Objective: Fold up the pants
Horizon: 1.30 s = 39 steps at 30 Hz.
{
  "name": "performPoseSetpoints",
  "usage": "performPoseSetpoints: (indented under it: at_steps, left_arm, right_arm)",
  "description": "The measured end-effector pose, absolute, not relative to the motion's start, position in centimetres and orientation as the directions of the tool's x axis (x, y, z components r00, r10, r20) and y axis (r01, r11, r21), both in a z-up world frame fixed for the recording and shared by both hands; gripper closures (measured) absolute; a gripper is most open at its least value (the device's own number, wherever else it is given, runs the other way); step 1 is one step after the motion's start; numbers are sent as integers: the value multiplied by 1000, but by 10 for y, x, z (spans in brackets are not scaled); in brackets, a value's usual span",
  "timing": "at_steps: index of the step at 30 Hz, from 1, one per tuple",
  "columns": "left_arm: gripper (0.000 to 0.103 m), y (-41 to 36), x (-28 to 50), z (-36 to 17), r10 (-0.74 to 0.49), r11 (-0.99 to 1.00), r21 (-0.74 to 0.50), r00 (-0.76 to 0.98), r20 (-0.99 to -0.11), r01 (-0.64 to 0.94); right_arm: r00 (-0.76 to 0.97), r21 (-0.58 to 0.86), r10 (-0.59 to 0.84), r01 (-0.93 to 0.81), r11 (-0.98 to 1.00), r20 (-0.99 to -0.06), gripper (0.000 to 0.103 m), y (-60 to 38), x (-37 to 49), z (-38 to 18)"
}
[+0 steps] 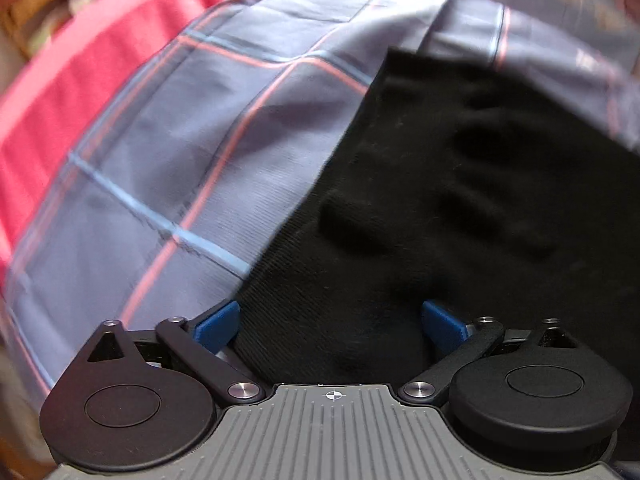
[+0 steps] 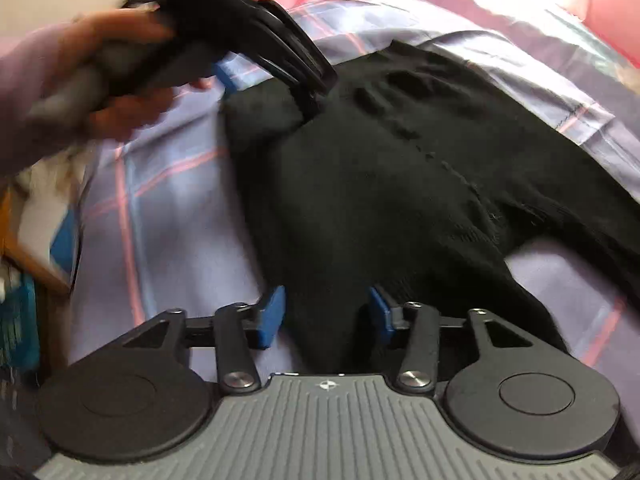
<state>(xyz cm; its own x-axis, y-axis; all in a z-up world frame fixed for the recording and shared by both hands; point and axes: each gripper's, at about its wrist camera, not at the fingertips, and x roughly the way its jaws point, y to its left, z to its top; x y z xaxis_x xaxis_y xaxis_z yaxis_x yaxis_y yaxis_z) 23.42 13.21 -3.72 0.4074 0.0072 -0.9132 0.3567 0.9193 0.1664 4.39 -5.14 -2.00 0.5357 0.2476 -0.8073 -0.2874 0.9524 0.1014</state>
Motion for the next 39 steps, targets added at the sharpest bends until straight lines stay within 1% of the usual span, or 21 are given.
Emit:
performPoseSetpoints:
  at_steps: [3, 6, 8, 9, 11, 13, 16, 17, 18, 19, 22, 24, 26, 27, 29, 31, 33, 34, 36, 37, 39]
  left_arm:
    - [0, 137, 235, -35, 3, 926, 158, 411, -911, 342]
    - [0, 140, 233, -26, 11, 948, 140, 413, -910, 284]
    - [0, 136, 227, -16, -8, 956, 123, 442, -897, 266]
    - [0, 134, 224, -13, -23, 957, 112, 457, -889, 267]
    - [0, 128, 217, -17, -42, 949, 112, 471, -881, 294]
    - [0, 125, 218, -37, 29, 940, 175, 446, -895, 291]
    - [0, 136, 210, -42, -2, 943, 162, 491, -871, 292]
    - [0, 138, 209, -43, -9, 940, 163, 501, -866, 299]
    - [0, 139, 208, -43, -14, 940, 161, 508, -861, 299]
    - [0, 140, 208, -43, -15, 942, 161, 514, -858, 296]
    - [0, 138, 209, -42, -4, 943, 166, 512, -859, 287]
    - [0, 137, 212, -39, 5, 944, 167, 495, -869, 284]
    - [0, 139, 214, -31, 3, 949, 151, 471, -882, 276]
    - [0, 142, 215, -26, -4, 952, 140, 468, -884, 272]
    - [0, 143, 214, -16, -25, 954, 121, 472, -881, 276]
    - [0, 135, 216, -7, -39, 947, 123, 487, -873, 296]
    - [0, 115, 221, 0, -60, 933, 129, 498, -865, 336]
    - [0, 103, 225, 2, -73, 926, 130, 505, -860, 355]
    - [0, 77, 232, 5, -127, 911, 102, 507, -853, 399]
    - [0, 62, 236, 4, -164, 902, 75, 497, -852, 426]
    - [0, 36, 246, -3, -200, 892, 38, 467, -861, 451]
  right_arm:
    - [628, 140, 238, -202, 969, -741, 48, -87, 55, 5]
    - [708, 137, 225, -180, 974, -669, 48, -112, 101, 20]
    - [729, 124, 230, -197, 973, -644, 62, -118, 140, 18]
    - [731, 123, 242, -213, 969, -638, 63, -117, 160, 14]
    - [718, 117, 262, -246, 962, -645, 67, -106, 203, 5]
    - [695, 114, 288, -287, 951, -659, 67, -96, 235, -7]
    - [649, 87, 310, -353, 932, -695, 74, -72, 277, -32]
    - [639, 81, 304, -353, 932, -707, 78, -64, 286, -33]
    - [634, 81, 296, -345, 935, -715, 79, -56, 300, -40]
    - [658, 83, 299, -339, 937, -691, 81, -50, 315, -44]
    - [662, 124, 279, -272, 954, -696, 77, -44, 326, -40]
    - [634, 146, 297, -280, 949, -714, 67, -48, 318, -34]
    - [642, 156, 307, -282, 947, -703, 54, -65, 292, -24]
    - [655, 154, 292, -261, 953, -697, 52, -72, 285, -19]
    - [687, 192, 263, -179, 965, -677, 37, -99, 258, -11]
    - [663, 225, 232, -98, 969, -711, 33, -124, 247, -24]
    - [597, 132, 100, 10, 991, -796, 42, -145, 240, -42]
    - [605, 147, 89, 46, 988, -791, 63, -158, 232, -42]
    - [657, 290, 155, 100, 952, -738, 46, -195, 200, -27]
    - [694, 321, 132, 150, 935, -708, 31, -213, 178, -18]
    - [737, 304, 3, 275, 912, -676, 31, -248, 129, -1]
